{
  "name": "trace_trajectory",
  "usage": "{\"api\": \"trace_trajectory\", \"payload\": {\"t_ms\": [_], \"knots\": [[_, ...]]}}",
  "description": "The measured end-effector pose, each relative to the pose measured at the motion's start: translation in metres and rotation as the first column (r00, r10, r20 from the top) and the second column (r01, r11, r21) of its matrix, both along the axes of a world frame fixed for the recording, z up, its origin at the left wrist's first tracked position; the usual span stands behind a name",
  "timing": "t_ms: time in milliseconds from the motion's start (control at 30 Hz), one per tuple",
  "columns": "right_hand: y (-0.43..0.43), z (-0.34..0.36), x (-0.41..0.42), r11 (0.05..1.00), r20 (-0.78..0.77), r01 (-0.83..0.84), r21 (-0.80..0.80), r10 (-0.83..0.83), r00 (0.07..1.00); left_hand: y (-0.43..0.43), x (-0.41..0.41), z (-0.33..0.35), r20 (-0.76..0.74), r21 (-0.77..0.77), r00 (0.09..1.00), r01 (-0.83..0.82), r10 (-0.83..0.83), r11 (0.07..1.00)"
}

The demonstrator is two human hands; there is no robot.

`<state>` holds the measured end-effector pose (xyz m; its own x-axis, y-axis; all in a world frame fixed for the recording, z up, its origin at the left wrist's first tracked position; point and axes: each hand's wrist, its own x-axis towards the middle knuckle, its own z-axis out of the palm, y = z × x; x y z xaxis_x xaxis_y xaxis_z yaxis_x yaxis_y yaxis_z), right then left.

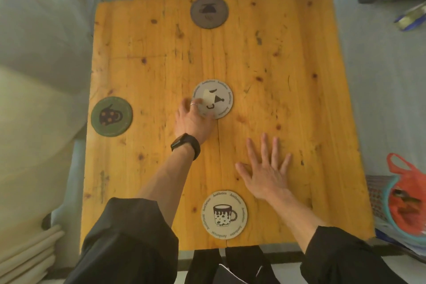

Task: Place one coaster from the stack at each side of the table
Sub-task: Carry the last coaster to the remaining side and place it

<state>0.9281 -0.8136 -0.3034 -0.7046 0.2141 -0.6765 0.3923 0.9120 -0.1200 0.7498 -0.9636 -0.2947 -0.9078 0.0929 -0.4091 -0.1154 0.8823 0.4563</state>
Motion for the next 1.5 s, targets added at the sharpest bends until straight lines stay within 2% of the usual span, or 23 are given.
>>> {"api": "trace_trajectory", "payload": {"t_ms": [67,133,300,367,433,567,667,733,767,800,833,867,933,967,1000,1033,1200,1300,1400,1500], "knots": [[0.0,-0.001,-0.001,1.0,0.017,-0.001,-0.002,0.001,1.0,0.005,-0.007,-0.002,-0.055,-0.008,0.995,-0.08,0.079,0.997],[0.001,0.0,0.0,1.0,0.037,0.004,-0.013,-0.004,0.999,0.01,-0.013,-0.002,-0.048,-0.022,0.989,-0.142,0.141,0.99],[0.002,0.0,-0.001,1.0,0.06,0.0,-0.011,0.001,0.998,0.026,-0.032,0.001,0.178,0.091,0.918,-0.374,0.355,0.923],[0.002,0.0,-0.002,1.0,0.073,-0.006,-0.011,0.007,0.997,0.025,-0.036,0.001,0.202,0.063,0.928,-0.33,0.312,0.942],[0.003,0.002,-0.003,1.0,0.089,-0.012,-0.017,0.014,0.996,0.019,-0.036,0.005,0.208,0.11,0.929,-0.335,0.308,0.936],[0.003,0.011,-0.008,0.999,0.152,-0.027,-0.022,0.03,0.988,0.001,-0.011,0.025,0.451,0.348,0.793,-0.578,0.409,0.738],[0.006,0.028,-0.017,0.997,0.202,-0.014,-0.07,0.028,0.979,-0.009,0.025,0.05,0.528,0.397,0.743,-0.645,0.412,0.653],[0.005,0.045,-0.022,0.98,0.194,0.107,-0.166,-0.074,0.978,-0.014,0.052,0.069,0.624,0.402,0.664,-0.725,0.413,0.559],[0.005,0.056,-0.022,0.943,0.177,0.224,-0.247,-0.184,0.967,-0.016,0.067,0.078,0.671,0.398,0.621,-0.762,0.404,0.51],[0.006,0.067,-0.021,0.86,0.175,0.364,-0.358,-0.321,0.931,-0.018,0.08,0.088,0.713,0.397,0.585,-0.791,0.387,0.465],[0.006,0.077,-0.014,0.706,0.212,0.518,-0.482,-0.479,0.851,-0.019,0.094,0.098,0.743,0.402,0.562,-0.808,0.362,0.431],[0.004,0.089,-0.004,0.5,0.31,0.655,-0.567,-0.607,0.731,-0.021,0.108,0.107,0.767,0.404,0.546,-0.819,0.336,0.408],[0.0,0.115,0.025,0.061,0.517,0.774,-0.63,-0.711,0.477,-0.022,0.136,0.122,0.808,0.398,0.518,-0.831,0.28,0.388],[-0.002,0.124,0.043,-0.064,0.55,0.76,-0.647,-0.73,0.407,-0.023,0.151,0.128,0.827,0.395,0.505,-0.834,0.247,0.385],[-0.006,0.129,0.061,-0.116,0.538,0.735,-0.668,-0.758,0.37,-0.024,0.165,0.131,0.839,0.393,0.5,-0.83,0.216,0.396],[-0.011,0.134,0.077,-0.121,0.492,0.712,-0.691,-0.801,0.342,-0.025,0.178,0.135,0.844,0.393,0.503,-0.817,0.186,0.422],[-0.029,0.133,0.153,0.042,0.215,0.699,-0.714,-0.937,0.276,-0.028,0.228,0.141,0.871,0.361,0.491,-0.678,0.029,0.64],[-0.022,0.139,0.186,0.131,0.166,0.734,-0.667,-0.934,0.317,-0.02,0.235,0.139,0.862,0.367,0.506,-0.601,-0.017,0.71],[-0.007,0.146,0.21,0.219,0.13,0.726,-0.652,-0.911,0.392,-0.002,0.231,0.137,0.807,0.392,0.587,-0.451,-0.064,0.802],[0.016,0.152,0.231,0.197,0.12,0.717,-0.669,-0.923,0.366,0.027,0.233,0.136,0.761,0.402,0.622,-0.231,-0.183,0.886]]}}
